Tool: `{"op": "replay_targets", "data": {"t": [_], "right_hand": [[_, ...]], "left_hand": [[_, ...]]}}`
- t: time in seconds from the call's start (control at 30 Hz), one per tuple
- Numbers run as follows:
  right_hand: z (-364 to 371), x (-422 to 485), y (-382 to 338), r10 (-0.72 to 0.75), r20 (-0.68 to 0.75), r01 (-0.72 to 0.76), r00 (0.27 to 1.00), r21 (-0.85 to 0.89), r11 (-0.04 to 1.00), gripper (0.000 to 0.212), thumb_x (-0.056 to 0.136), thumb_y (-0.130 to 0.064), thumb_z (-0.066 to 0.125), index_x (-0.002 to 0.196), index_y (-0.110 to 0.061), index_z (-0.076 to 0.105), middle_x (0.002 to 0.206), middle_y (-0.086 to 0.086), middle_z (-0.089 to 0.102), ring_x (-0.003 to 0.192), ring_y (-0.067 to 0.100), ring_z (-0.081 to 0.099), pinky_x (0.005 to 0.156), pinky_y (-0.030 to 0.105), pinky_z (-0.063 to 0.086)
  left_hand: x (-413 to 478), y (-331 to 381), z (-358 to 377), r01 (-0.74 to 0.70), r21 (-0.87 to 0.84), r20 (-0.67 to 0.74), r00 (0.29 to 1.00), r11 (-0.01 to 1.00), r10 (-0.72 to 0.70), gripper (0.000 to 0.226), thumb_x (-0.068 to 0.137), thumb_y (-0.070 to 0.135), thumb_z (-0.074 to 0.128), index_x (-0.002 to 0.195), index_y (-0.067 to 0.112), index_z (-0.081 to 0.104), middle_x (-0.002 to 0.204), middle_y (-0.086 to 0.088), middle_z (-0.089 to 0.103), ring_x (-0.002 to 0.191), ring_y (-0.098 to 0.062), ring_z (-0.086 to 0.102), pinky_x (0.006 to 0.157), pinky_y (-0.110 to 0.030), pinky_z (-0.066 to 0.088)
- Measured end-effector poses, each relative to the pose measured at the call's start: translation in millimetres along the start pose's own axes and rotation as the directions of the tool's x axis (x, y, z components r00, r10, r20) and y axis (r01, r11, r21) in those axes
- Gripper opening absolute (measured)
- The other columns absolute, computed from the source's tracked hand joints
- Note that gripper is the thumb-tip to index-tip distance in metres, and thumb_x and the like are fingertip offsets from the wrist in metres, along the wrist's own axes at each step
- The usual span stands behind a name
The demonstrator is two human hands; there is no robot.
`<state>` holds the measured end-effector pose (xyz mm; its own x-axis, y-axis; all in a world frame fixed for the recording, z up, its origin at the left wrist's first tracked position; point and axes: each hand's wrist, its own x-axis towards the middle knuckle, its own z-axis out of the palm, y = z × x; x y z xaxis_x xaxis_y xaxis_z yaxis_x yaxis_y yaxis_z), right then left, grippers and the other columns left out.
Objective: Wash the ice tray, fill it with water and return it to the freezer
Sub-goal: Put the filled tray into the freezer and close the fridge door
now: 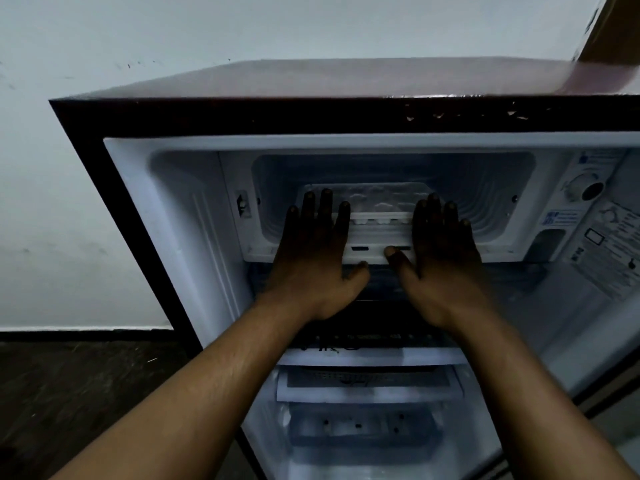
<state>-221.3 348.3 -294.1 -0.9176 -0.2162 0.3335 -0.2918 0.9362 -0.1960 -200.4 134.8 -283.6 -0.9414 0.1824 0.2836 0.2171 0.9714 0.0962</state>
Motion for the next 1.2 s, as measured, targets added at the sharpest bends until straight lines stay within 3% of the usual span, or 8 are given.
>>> {"op": "replay_targets", "data": {"t": [0.13, 0.4, 0.53, 0.6, 0.73, 0.97, 1.07, 1.2], "right_hand": [[-1.2, -12.5, -4.7, 0.017, 0.029, -0.017, 0.999, 0.016, 1.000, 0.085, 0.098, -0.068, 0.003, 0.163, -0.020, -0.021, 0.170, 0.002, -0.028, 0.156, 0.019, -0.028, 0.127, 0.041, -0.019], [-18.3, -30.4, -14.0, 0.050, 0.150, -0.057, 0.987, 0.046, 0.997, 0.075, 0.107, -0.054, 0.013, 0.164, -0.015, -0.017, 0.171, 0.005, -0.024, 0.158, 0.022, -0.021, 0.127, 0.040, -0.017], [-32.7, -48.8, -24.6, 0.105, 0.317, -0.126, 0.942, 0.048, 0.991, 0.090, 0.090, -0.058, 0.005, 0.165, -0.013, -0.012, 0.172, 0.009, -0.019, 0.161, 0.029, -0.011, 0.129, 0.044, -0.007], [-45.6, -63.6, -30.7, 0.138, 0.400, -0.162, 0.906, 0.027, 0.986, 0.090, 0.090, -0.058, 0.007, 0.166, -0.011, -0.009, 0.173, 0.011, -0.016, 0.161, 0.031, -0.008, 0.130, 0.046, -0.003], [-81.4, -108.1, -47.0, 0.157, 0.489, -0.195, 0.858, 0.029, 0.980, 0.088, 0.092, -0.054, 0.014, 0.166, -0.010, -0.008, 0.173, 0.012, -0.015, 0.160, 0.028, -0.014, 0.129, 0.043, -0.011], [-174.9, -195.1, -91.2, 0.215, 0.420, -0.319, 0.882, 0.194, 0.928, 0.090, 0.089, -0.051, 0.019, 0.165, -0.013, -0.013, 0.171, 0.005, -0.022, 0.158, 0.018, -0.022, 0.126, 0.034, -0.017], [-216.6, -229.6, -109.3, 0.229, 0.376, -0.317, 0.898, 0.190, 0.929, 0.089, 0.093, -0.048, 0.024, 0.165, -0.012, -0.013, 0.171, 0.006, -0.022, 0.158, 0.017, -0.021, 0.128, 0.034, -0.013], [-267.6, -269.3, -120.0, 0.284, 0.296, -0.324, 0.912, 0.096, 0.941, 0.092, 0.096, -0.053, 0.030, 0.163, -0.014, -0.020, 0.169, 0.004, -0.031, 0.156, 0.016, -0.029, 0.126, 0.032, -0.018]], "left_hand": [[-7.4, 6.1, -1.1, 0.017, -0.027, -0.010, 1.000, 0.999, -0.018, 0.102, 0.093, 0.072, 0.034, 0.162, 0.029, -0.028, 0.167, -0.002, -0.042, 0.153, -0.026, -0.040, 0.125, -0.053, -0.022], [-43.3, 3.7, -15.2, -0.027, -0.023, 0.235, 0.972, 0.999, 0.032, 0.106, 0.093, 0.075, 0.036, 0.160, 0.029, -0.033, 0.162, 0.000, -0.049, 0.152, -0.024, -0.043, 0.127, -0.053, -0.019], [-58.4, 8.7, -29.4, -0.010, -0.015, 0.394, 0.919, 1.000, 0.015, 0.107, 0.092, 0.077, 0.036, 0.162, 0.028, -0.029, 0.166, -0.001, -0.041, 0.156, -0.026, -0.034, 0.128, -0.054, -0.015], [-70.4, 12.4, -40.7, 0.006, -0.018, 0.430, 0.903, 1.000, 0.002, 0.106, 0.093, 0.079, 0.034, 0.165, 0.025, -0.022, 0.171, -0.002, -0.032, 0.159, -0.027, -0.025, 0.128, -0.051, -0.014], [-96.6, 21.7, -73.2, -0.048, 0.026, 0.449, 0.893, 0.999, 0.031, 0.104, 0.094, 0.085, 0.020, 0.168, 0.019, -0.010, 0.175, -0.004, -0.018, 0.162, -0.027, -0.016, 0.129, -0.055, -0.011], [-139.7, 39.4, -142.7, -0.274, 0.025, 0.450, 0.862, 0.961, 0.234, 0.110, 0.089, 0.092, 0.005, 0.166, 0.017, -0.018, 0.173, -0.003, -0.027, 0.159, -0.024, -0.027, 0.128, -0.057, -0.011], [-156.1, 51.2, -166.5, -0.380, -0.002, 0.427, 0.836, 0.925, 0.344, 0.108, 0.091, 0.090, 0.005, 0.166, 0.016, -0.017, 0.173, -0.004, -0.027, 0.159, -0.026, -0.027, 0.128, -0.059, -0.009], [-171.3, 70.1, -191.0, -0.553, -0.036, 0.370, 0.766, 0.832, 0.525, 0.106, 0.094, 0.089, 0.008, 0.166, 0.015, -0.017, 0.173, -0.005, -0.026, 0.159, -0.027, -0.028, 0.129, -0.059, -0.007]]}}
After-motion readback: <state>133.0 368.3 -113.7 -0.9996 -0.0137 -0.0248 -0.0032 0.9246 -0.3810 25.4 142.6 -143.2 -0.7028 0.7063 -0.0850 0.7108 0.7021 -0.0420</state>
